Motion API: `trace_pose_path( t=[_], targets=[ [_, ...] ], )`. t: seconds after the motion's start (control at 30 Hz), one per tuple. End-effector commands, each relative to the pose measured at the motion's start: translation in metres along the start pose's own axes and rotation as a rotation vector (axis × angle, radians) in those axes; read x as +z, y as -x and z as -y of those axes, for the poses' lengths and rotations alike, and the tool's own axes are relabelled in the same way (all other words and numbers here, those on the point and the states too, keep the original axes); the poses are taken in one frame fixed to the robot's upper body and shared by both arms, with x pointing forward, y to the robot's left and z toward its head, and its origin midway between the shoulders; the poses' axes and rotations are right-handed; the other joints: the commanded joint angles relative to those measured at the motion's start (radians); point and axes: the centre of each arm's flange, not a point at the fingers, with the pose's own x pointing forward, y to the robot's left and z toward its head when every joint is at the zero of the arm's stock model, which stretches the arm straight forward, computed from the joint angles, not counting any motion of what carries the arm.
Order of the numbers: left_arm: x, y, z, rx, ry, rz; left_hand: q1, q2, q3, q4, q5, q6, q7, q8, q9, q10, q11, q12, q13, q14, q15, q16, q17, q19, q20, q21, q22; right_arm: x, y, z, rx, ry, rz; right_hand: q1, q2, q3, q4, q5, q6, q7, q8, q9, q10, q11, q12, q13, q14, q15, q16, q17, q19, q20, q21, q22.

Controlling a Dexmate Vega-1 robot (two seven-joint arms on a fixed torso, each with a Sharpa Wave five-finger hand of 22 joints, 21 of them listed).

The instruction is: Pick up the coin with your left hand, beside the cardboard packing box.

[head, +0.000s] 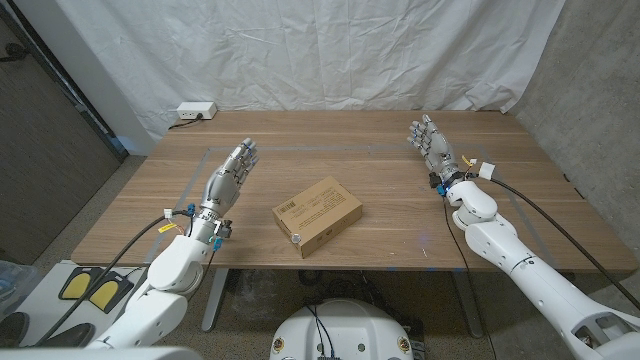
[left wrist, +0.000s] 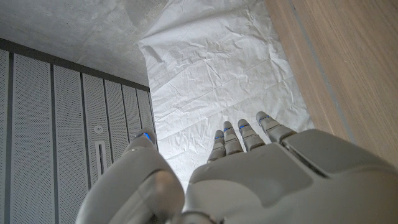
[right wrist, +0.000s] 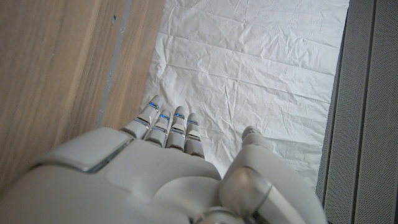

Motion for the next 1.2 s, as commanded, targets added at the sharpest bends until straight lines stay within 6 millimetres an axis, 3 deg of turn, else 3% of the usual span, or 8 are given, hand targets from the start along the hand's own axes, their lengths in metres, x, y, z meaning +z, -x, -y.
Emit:
trace_pose_path(
  t=[0.03,0.67,1.2],
  targets=[
    [0.008,0.014,0.006,-0.027,-0.039,0.003,0.015,0.002,0.001,-0.008,0.006,0.006,0.001,0.003,0.004,0.010,-0.003,0.003,0.002,0.006,-0.002,0.003,0.005,0.005,-0.060,0.007,0.002,-0.002,-0.004,-0.002,0.004,-0.006,0.001,0.009,0.005,0.000,-0.005,0.006,0.010,-0.001,0.002,0.002,0.013,-0.002,-0.002,0.004,0.007,0.000,-0.001,0.005,0.012,-0.027,-0.002,0.003],
    [0.010,0.026,0.013,-0.043,-0.047,0.016,0.028,0.003,0.001,-0.015,0.007,0.009,0.002,0.002,0.004,0.013,0.003,0.002,0.002,0.008,-0.002,0.001,0.005,0.007,-0.059,0.005,0.002,-0.002,-0.007,-0.002,0.004,0.000,0.006,0.012,0.007,0.000,-0.008,0.005,0.017,-0.004,0.003,0.003,0.020,-0.003,-0.001,0.004,0.016,-0.004,0.001,0.005,0.018,-0.027,-0.009,0.003],
    [0.018,0.047,0.008,-0.049,-0.110,0.019,0.055,0.003,0.004,-0.031,0.009,0.010,0.000,0.000,0.004,0.016,-0.002,-0.001,0.002,0.013,-0.005,-0.001,0.004,0.009,-0.054,0.002,0.002,0.005,-0.008,0.000,-0.005,0.017,0.011,0.013,0.009,0.000,-0.010,0.005,0.019,-0.005,0.002,0.003,0.024,-0.004,-0.001,0.004,0.018,-0.004,0.000,0.005,0.023,-0.028,-0.013,0.003]
  ],
)
